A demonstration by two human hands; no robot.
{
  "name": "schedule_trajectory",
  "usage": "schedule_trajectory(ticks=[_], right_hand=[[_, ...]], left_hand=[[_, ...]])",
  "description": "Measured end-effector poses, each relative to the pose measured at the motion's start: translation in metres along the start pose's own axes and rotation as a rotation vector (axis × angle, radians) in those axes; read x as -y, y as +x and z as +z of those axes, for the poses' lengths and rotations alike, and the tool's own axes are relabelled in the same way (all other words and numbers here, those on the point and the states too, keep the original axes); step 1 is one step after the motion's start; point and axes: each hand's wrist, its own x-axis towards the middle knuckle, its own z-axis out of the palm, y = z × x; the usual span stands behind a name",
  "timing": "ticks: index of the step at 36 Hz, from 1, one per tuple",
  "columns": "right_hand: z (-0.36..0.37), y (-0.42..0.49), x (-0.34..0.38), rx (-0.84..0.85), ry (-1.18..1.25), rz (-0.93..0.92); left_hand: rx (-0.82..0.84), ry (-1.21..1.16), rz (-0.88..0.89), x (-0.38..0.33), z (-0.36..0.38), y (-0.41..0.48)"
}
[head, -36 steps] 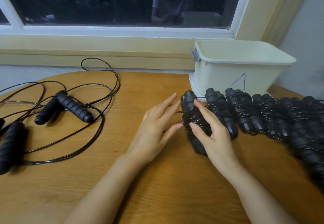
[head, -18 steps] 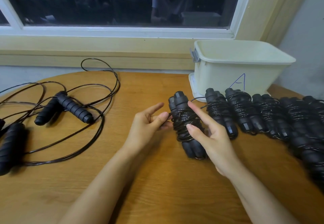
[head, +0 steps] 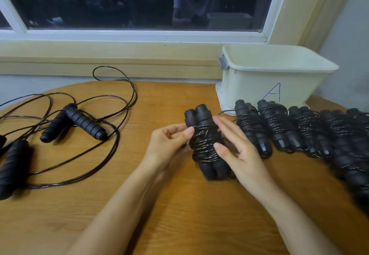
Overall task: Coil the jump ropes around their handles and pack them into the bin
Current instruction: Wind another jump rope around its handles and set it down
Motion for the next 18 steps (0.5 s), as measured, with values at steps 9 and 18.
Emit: schedule_trajectory(ticks=[9,18], right_hand=[[0.01,-0.002,-0.008,-0.171,-0.246,-0.209],[0.015,-0.008,-0.002,-0.069,-0.775,-0.136]], left_hand=[[-0.146,0.152,0.178,0.004,0.011,-0.007],[-0.196,0.139,0.119,0.016,0.018,-0.007]])
